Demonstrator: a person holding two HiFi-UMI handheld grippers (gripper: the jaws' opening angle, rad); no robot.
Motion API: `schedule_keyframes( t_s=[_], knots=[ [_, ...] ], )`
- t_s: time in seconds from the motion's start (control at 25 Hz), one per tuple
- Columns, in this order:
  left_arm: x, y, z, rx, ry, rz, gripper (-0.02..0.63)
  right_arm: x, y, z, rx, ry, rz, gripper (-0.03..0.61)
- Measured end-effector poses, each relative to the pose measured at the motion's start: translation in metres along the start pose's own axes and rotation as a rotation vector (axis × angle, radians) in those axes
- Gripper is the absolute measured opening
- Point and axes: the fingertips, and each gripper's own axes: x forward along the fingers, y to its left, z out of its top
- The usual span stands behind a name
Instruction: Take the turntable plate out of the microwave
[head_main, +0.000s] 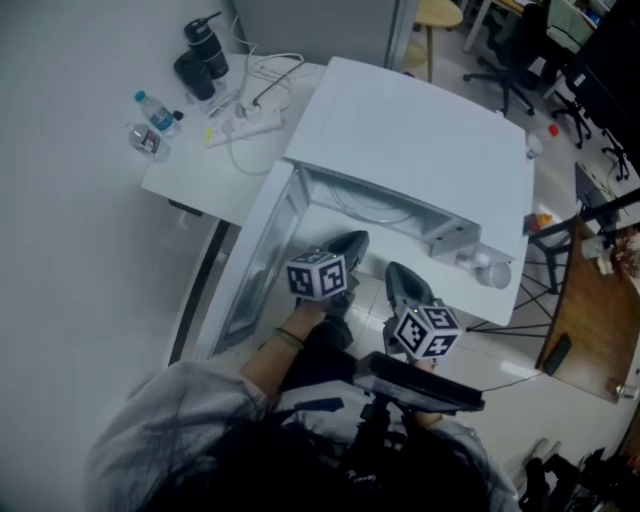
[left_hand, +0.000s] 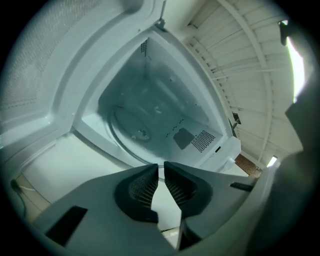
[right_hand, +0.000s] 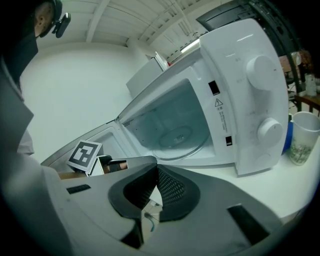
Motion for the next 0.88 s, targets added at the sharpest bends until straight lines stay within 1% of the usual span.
schedule_keyframes(
  t_s=[0.04,0.12,0.16,0.36,0.48,0.56,0.72,0.84,0.88],
  knots=[
    [0.003,0.004,-0.001,-0.018,0.021,-0.001,0.056,0.004,0.0,0.001,0.005,-0.001,-0.003,0.003],
    [0.009,0.01,-0.003,-0.086,0.048,-0.011,0.106,0.01,0.001,0.0,0.016,-0.001,-0.006,0.003],
    [0.012,0.013,-0.005,-0.124,0.055,-0.013,0.118,0.013,0.001,-0.001,0.019,0.003,-0.007,0.003],
    [0.023,0.031,-0.002,-0.264,0.051,0.017,0.121,0.017,0.007,-0.008,0.017,0.033,-0.003,0.002],
    [0.033,0.04,0.003,-0.402,0.005,0.035,0.121,0.016,0.0,-0.01,0.023,0.042,-0.013,0.003],
    [0.038,0.045,0.007,-0.473,-0.024,0.052,0.121,0.015,-0.006,-0.01,0.022,0.046,-0.016,0.003],
    [0.043,0.051,0.009,-0.556,-0.042,0.091,0.12,0.014,-0.017,-0.001,0.01,0.046,-0.014,0.002],
    [0.04,0.053,0.009,-0.656,-0.078,0.09,0.108,0.013,-0.021,0.007,-0.009,0.045,-0.003,0.002],
    [0.04,0.053,0.01,-0.676,-0.091,0.088,0.097,0.013,-0.023,0.009,-0.014,0.046,0.001,0.002]
  ],
)
